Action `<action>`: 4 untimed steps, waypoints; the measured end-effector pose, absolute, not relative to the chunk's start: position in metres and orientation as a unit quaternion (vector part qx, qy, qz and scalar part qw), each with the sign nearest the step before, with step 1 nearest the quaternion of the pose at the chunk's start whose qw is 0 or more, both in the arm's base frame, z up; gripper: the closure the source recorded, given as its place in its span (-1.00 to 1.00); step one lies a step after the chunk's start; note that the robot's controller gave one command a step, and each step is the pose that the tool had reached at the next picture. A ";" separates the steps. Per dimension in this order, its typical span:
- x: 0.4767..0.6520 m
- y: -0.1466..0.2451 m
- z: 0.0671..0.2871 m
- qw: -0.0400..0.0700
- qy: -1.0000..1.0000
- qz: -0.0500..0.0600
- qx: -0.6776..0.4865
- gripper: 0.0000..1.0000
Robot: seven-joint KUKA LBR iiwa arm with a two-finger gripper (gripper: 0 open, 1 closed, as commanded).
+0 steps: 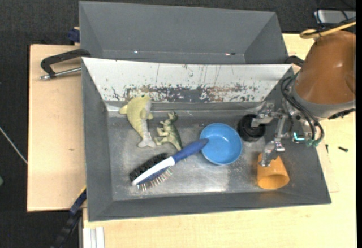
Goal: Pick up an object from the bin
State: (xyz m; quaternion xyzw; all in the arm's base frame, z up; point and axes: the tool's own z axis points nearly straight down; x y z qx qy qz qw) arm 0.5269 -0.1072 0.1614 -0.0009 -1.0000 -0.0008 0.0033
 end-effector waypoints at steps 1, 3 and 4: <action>0.562 -0.120 0.089 -0.008 -1.000 0.001 -0.013 -1.00; 0.565 -0.104 0.246 -0.008 -1.000 0.001 0.004 1.00; 0.512 -0.118 0.114 0.001 -1.000 -0.003 0.015 1.00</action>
Offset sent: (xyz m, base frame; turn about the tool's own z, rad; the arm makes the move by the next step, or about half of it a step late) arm 0.0345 -0.0153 -0.0914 0.0245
